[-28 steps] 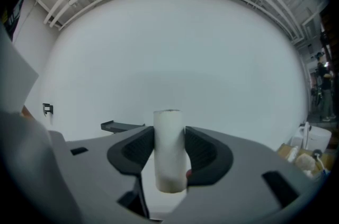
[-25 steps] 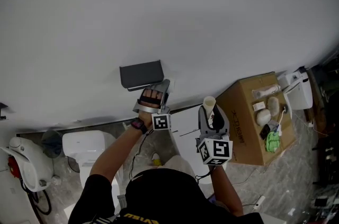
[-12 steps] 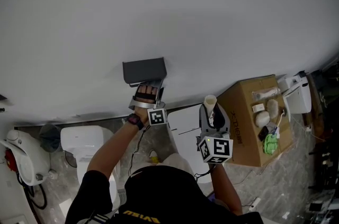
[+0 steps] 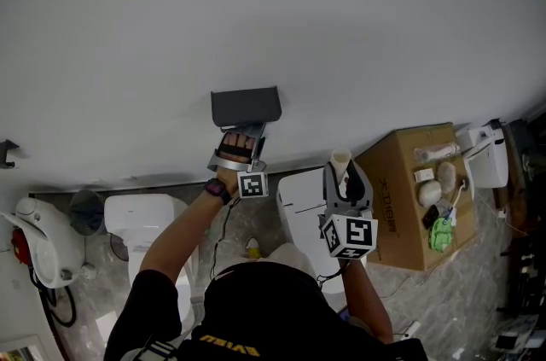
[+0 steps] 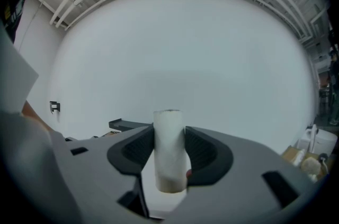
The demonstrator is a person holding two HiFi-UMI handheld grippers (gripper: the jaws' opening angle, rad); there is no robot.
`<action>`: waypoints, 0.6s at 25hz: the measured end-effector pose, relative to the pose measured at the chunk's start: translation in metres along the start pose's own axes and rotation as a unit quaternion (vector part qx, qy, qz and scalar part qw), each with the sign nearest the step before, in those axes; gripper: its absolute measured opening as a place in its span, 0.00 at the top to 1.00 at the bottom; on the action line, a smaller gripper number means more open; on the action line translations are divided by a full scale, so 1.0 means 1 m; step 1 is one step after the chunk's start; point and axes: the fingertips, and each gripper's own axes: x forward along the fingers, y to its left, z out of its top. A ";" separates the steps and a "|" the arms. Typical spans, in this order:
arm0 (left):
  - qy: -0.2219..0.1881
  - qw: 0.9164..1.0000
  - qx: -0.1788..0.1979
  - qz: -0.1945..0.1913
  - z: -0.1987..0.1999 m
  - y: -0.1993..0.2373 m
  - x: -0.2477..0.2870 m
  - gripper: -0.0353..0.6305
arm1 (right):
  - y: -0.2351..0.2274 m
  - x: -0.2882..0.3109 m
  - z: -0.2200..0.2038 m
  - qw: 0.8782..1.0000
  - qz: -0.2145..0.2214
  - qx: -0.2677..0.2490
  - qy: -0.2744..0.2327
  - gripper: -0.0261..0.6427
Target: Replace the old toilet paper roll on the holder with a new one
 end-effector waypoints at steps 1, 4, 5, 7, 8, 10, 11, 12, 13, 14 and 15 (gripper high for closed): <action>0.002 1.000 0.000 0.000 -0.002 0.000 -0.002 0.54 | 0.002 0.000 0.000 1.000 0.002 -0.001 0.000 0.69; 0.009 1.000 0.000 -0.003 -0.009 -0.002 -0.004 0.54 | 0.003 0.002 0.000 1.000 0.006 -0.002 0.001 0.69; 0.012 1.000 0.001 -0.004 -0.010 -0.003 -0.004 0.54 | 0.003 0.002 0.000 1.000 0.008 -0.002 0.001 0.69; 0.016 1.000 0.003 -0.003 -0.015 -0.004 -0.006 0.54 | 0.004 0.002 0.000 1.000 0.010 -0.002 0.001 0.69; 0.017 1.000 0.004 -0.001 -0.017 -0.004 -0.006 0.54 | 0.005 0.002 -0.001 1.000 0.011 -0.002 0.001 0.69; 0.018 1.000 0.004 0.004 -0.022 -0.004 -0.008 0.54 | 0.007 0.001 -0.001 1.000 0.012 -0.002 0.001 0.69; 0.019 1.000 0.003 0.008 -0.024 -0.003 -0.009 0.54 | 0.007 0.001 -0.001 1.000 0.013 -0.002 0.000 0.69; 0.020 1.000 0.003 0.012 -0.025 -0.002 -0.009 0.54 | 0.007 0.000 0.000 1.000 0.013 -0.003 0.000 0.69; 0.022 1.000 0.002 0.016 -0.026 0.000 -0.010 0.54 | 0.006 -0.001 0.000 1.000 0.013 -0.003 0.000 0.69; 0.023 1.000 0.001 0.017 -0.027 0.001 -0.011 0.54 | 0.006 -0.002 0.000 1.000 0.012 -0.003 -0.001 0.69; 0.024 1.000 -0.001 0.016 -0.027 0.001 -0.012 0.54 | 0.005 -0.003 0.000 1.000 0.012 -0.003 -0.001 0.69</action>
